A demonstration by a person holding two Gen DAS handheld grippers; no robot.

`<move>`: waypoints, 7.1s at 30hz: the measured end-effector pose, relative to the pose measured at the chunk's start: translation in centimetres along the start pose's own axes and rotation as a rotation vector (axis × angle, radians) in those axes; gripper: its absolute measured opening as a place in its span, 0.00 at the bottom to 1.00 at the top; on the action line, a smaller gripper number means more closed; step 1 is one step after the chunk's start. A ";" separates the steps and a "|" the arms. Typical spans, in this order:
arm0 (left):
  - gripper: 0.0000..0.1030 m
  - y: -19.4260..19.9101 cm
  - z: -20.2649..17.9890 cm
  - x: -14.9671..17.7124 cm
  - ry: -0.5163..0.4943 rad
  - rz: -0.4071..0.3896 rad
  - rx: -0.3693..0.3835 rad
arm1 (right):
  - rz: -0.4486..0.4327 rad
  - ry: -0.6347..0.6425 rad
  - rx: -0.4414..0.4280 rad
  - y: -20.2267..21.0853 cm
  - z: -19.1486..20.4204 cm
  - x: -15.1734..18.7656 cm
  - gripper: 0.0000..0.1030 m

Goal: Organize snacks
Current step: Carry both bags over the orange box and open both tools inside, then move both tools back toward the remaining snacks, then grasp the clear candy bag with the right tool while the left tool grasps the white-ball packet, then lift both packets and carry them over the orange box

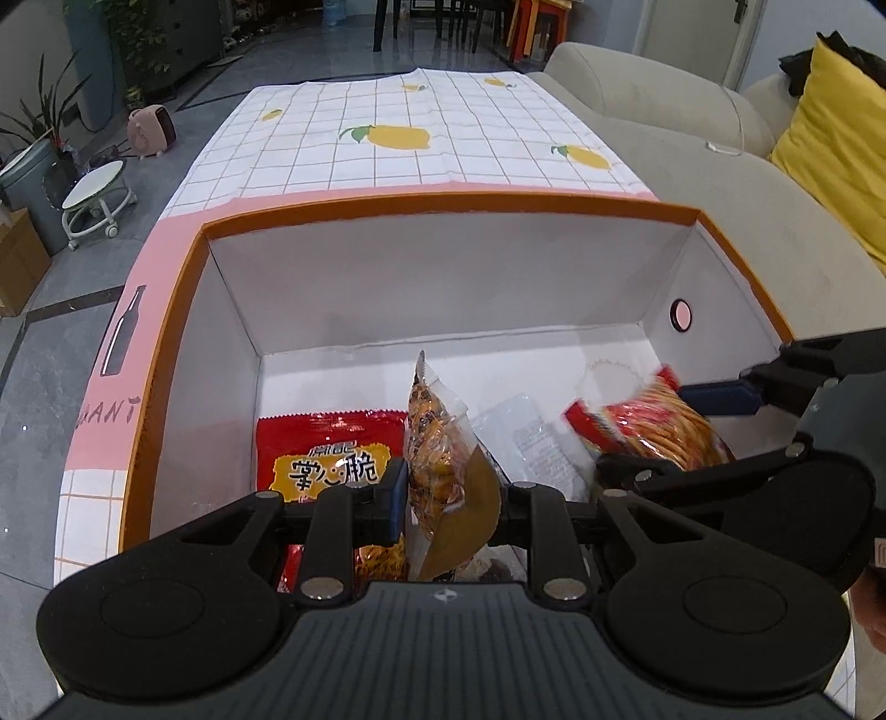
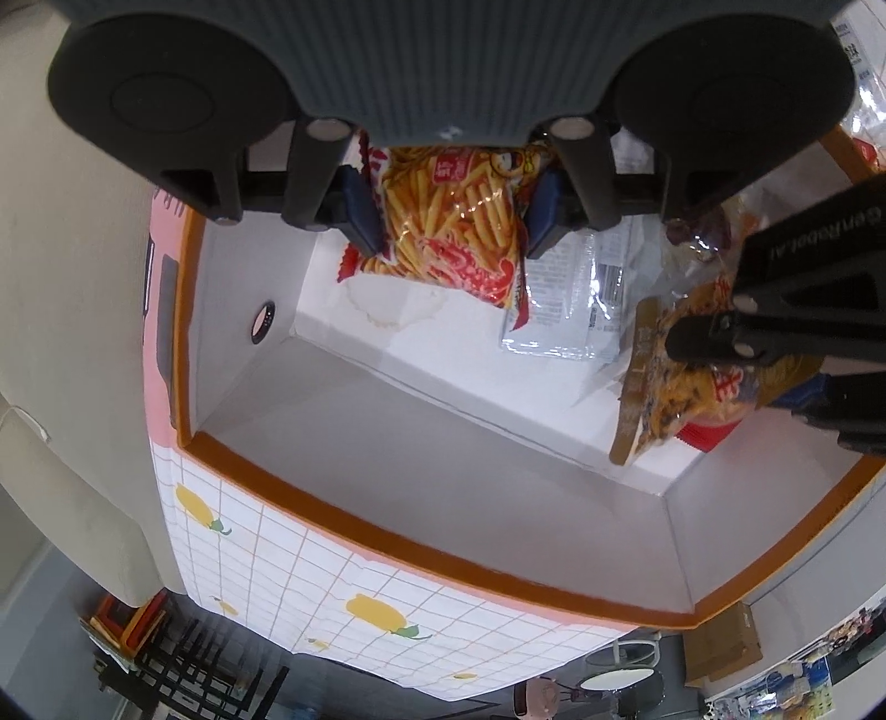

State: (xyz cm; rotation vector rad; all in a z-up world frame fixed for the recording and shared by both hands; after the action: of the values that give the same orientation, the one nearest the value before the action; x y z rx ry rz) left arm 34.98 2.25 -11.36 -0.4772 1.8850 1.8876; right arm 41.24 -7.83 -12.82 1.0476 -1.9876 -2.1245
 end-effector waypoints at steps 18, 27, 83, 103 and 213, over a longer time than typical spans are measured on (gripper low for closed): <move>0.63 6.8 0.4 -0.6 0.042 -0.176 -0.108 | -0.114 0.007 0.000 5.2 0.9 -0.2 0.85; 0.63 12.5 0.1 1.1 0.050 -0.347 -0.144 | -0.216 -0.034 -0.028 10.2 1.4 1.3 0.96; 0.64 6.6 -1.6 19.3 0.268 0.002 -0.038 | -0.190 -0.331 -0.026 10.9 9.0 24.6 0.57; 0.04 8.2 -3.1 22.1 0.042 0.193 0.180 | -0.177 -0.342 0.002 10.7 7.2 24.9 0.56; 0.65 18.8 -2.0 12.1 0.176 -0.270 0.105 | -0.410 -0.370 -0.043 20.0 3.2 21.5 0.41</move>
State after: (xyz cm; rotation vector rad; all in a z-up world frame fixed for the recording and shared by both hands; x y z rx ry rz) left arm 14.77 1.24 -1.74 -0.8413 1.9059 1.6084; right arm 15.12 -18.63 -4.37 1.2173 -1.9914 -2.7365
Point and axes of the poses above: each gripper's, at about its wrist camera, not at the fingertips, and y roughly against the way its jaws point, z to its left, x to its underside, the point moved 2 cm from there along -y, roughly the way its jaws point, and after that the axes turned 4 degrees about -x, right-handed, at the moved point
